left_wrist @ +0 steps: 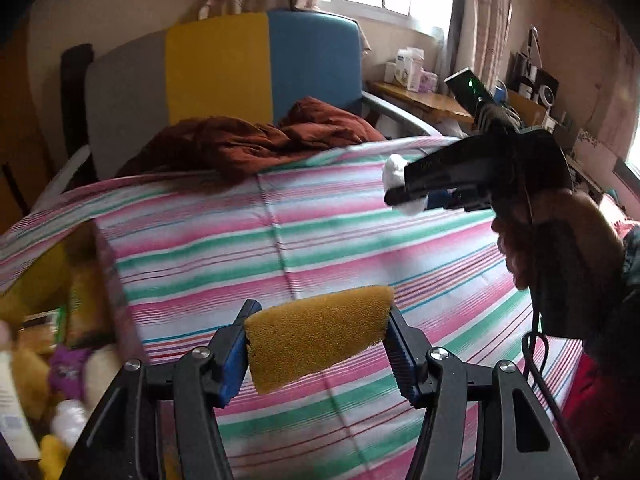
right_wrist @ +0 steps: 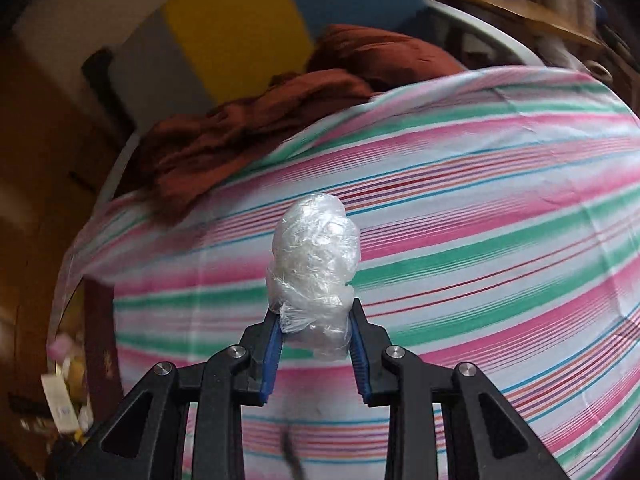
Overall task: Organize objects
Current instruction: 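Carry the sponge and plastic bundle to the gold tray and release both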
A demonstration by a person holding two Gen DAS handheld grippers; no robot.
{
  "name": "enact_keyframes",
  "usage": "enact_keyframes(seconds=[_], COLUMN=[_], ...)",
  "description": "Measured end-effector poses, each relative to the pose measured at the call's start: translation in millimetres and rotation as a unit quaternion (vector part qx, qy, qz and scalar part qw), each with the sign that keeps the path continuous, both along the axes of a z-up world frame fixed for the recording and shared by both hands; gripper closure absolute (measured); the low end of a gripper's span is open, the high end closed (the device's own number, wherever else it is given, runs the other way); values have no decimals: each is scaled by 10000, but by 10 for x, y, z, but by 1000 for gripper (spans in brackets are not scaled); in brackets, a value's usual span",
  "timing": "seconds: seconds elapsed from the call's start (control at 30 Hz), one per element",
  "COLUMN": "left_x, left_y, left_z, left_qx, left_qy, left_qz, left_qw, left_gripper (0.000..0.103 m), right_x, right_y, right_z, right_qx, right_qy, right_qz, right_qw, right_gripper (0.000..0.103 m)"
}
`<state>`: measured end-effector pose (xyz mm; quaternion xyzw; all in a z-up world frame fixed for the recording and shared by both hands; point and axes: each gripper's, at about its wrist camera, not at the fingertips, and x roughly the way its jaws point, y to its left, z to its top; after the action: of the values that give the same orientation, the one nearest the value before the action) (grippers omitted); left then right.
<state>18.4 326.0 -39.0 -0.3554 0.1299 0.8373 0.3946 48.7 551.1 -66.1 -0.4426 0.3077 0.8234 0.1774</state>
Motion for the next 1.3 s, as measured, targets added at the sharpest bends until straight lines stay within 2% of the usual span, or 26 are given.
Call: enact_keyframes(seconds=[0.27,0.57,0.97,1.13,1.3], left_x=[-3,-46,-173,-193,-218], left_y=[-438,-908,-1524,-1711,-1944], left_z=[236,384,357,322,304], left_qx=[137,268,329,344,451], left_qy=[225,387,292,254,152], left_qz=[338,739,1351,1522,1671], left_qw=[9991,9962,9899,9874,9848], left_gripper=[42,42,42,42,42], right_x=[-174,-201,-220,-236,-278], right_y=[-680,-1289,-2116,-2431,-2669], right_z=[176,339,457,400,378], right_qx=[113,56,-61,-39,195], right_qy=[92,365,709,656,521], right_qz=[744,1163,1727,1972,2237], right_qw=[9971,9925,9824,9782,9731], right_gripper=[73,73,73,73,73])
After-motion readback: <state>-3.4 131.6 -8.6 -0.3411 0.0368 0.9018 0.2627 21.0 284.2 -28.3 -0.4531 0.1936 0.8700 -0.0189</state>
